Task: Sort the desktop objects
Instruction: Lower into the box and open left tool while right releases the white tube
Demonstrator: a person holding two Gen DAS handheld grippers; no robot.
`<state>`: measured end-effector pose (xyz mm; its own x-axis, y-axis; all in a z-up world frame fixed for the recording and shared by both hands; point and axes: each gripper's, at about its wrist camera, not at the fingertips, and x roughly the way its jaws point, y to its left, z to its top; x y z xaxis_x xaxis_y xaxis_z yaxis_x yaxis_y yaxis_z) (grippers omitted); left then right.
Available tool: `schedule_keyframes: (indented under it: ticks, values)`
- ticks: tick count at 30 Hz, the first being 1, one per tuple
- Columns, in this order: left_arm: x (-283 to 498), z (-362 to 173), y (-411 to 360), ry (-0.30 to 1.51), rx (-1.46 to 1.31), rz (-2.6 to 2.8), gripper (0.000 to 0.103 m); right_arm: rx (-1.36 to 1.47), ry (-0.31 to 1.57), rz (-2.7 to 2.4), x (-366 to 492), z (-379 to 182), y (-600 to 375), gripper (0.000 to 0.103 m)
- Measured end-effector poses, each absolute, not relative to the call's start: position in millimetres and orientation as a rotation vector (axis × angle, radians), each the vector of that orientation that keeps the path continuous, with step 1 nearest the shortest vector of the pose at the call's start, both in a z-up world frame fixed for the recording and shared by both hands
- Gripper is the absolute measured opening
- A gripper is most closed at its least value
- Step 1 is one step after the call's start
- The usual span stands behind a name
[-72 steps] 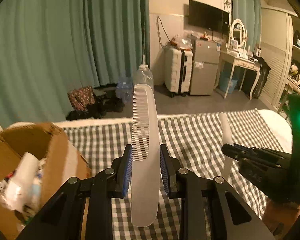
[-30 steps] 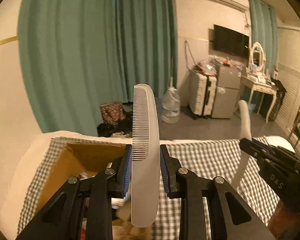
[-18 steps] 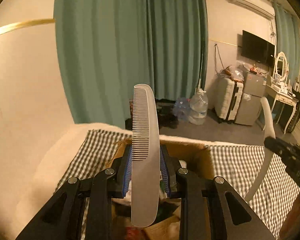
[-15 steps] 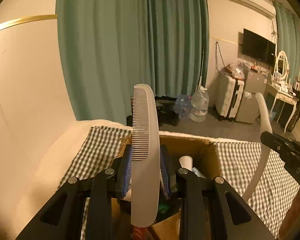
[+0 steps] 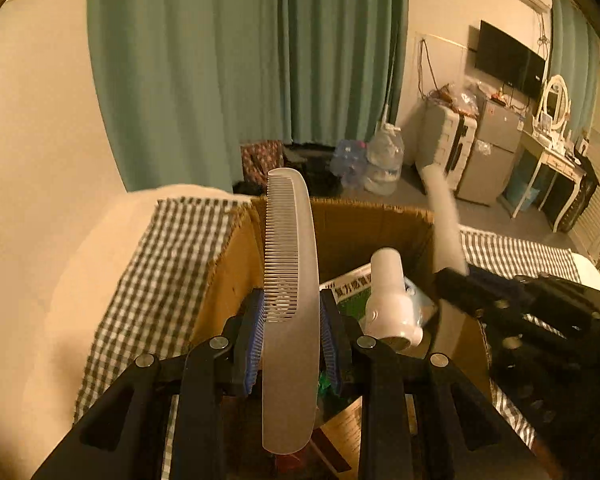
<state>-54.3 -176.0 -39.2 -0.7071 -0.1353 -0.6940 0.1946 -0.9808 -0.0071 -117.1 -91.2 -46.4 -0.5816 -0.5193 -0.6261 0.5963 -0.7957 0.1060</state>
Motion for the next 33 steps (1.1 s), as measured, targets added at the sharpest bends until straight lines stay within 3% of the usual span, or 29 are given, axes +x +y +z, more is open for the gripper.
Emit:
schedule_keyframes:
  ticks: [7,9,11,13,16,21,25,31,33]
  values:
    - [-60.2,-50.8,-181.0,0.142,1.168,-2.715,0.029,1.006,0.227,-2.318,-134.8,-83.6,-108.1,0.014]
    - [-63.1,-52.1,-182.0,0.148,1.181,-2.706,0.036,1.014,0.224,-2.308,-135.5,-85.8,-107.5,0.022]
    - [-64.0,-51.5,-182.5,0.144,1.180,-2.689,0.057,1.013,0.235,-2.313,-135.9,-84.8,-106.6,0.022]
    - [-64.0,-49.6,-185.1,0.153,1.173,-2.673,0.067,1.016,0.230,-2.317,-137.7,-84.0,-103.5,0.023]
    - [-62.2,-46.2,-188.8,0.198,1.155,-2.686,0.072,1.005,0.206,-2.335,-138.4,-78.9,-94.0,0.027]
    - [-59.9,-35.9,-181.4,0.160,1.099,-2.701,0.076,0.951,0.211,-2.386,-130.9,-65.6,-85.7,0.041]
    - [-55.6,-21.8,-175.5,0.137,1.003,-2.727,0.089,0.909,0.176,-2.411,-132.2,-55.1,-68.9,0.044]
    - [-51.0,-1.4,-167.2,0.133,0.872,-2.755,0.103,0.833,0.114,-2.493,-130.1,-39.8,-41.1,0.062]
    - [-48.8,4.9,-163.6,0.125,0.834,-2.773,0.103,0.806,0.099,-2.519,-128.4,-33.6,-33.4,0.073]
